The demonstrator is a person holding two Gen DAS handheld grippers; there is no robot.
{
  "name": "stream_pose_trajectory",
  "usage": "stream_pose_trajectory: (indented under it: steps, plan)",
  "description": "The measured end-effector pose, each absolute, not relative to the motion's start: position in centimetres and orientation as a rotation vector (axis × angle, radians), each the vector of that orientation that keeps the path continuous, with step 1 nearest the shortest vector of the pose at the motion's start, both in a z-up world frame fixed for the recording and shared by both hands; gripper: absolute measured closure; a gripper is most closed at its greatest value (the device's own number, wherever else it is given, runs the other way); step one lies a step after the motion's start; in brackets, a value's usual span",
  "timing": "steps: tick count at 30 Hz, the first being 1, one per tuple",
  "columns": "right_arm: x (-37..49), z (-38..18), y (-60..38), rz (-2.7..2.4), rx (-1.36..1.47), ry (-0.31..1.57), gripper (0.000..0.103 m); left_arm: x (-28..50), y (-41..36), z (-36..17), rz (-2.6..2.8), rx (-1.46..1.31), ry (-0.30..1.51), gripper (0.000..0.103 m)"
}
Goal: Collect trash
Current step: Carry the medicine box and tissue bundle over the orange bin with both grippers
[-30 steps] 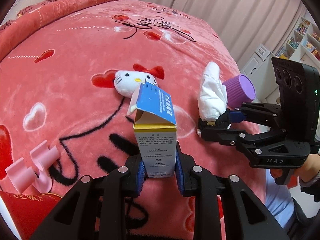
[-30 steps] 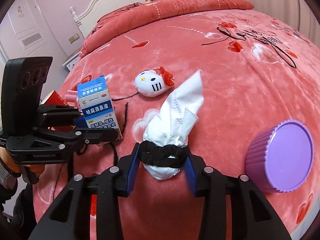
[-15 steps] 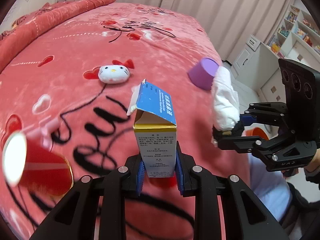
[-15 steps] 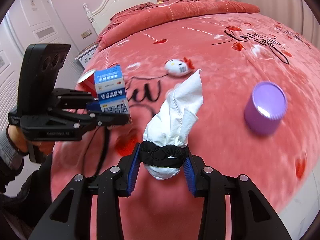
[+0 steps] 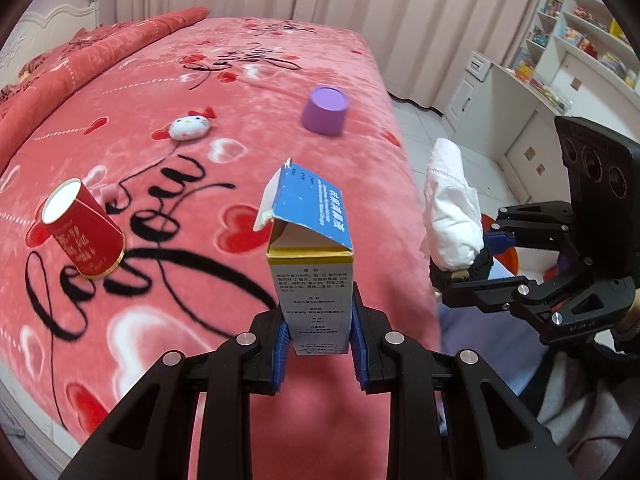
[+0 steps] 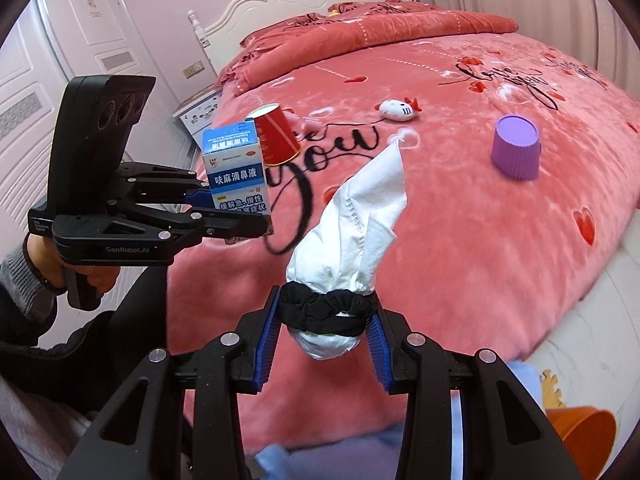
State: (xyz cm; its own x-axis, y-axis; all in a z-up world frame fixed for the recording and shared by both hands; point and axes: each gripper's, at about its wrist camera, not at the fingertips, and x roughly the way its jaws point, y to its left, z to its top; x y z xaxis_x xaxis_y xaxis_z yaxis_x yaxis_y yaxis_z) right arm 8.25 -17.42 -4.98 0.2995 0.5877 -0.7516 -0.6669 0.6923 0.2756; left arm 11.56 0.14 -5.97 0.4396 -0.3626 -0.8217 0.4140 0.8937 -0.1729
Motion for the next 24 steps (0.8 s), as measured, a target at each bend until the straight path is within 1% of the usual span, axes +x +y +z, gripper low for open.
stream_pose_trajectory:
  steps: [11, 15, 24]
  plan:
    - [4.3, -3.0, -22.5, 0.773, -0.049, 0.881, 0.063, 7.9, -4.6, -4.9, -0.545, 0.129, 0.983, 0.076]
    - [3.9, -2.3, -25.2, 0.728, -0.029, 0.854, 0.063, 8.3, -7.6, -4.4, -0.59, 0.174, 0.974, 0.076]
    - [3.2, -1.5, -34.7, 0.56, 0.045, 0.818, 0.063, 10.0, -16.3, -4.5, -0.742, 0.286, 0.967, 0.076]
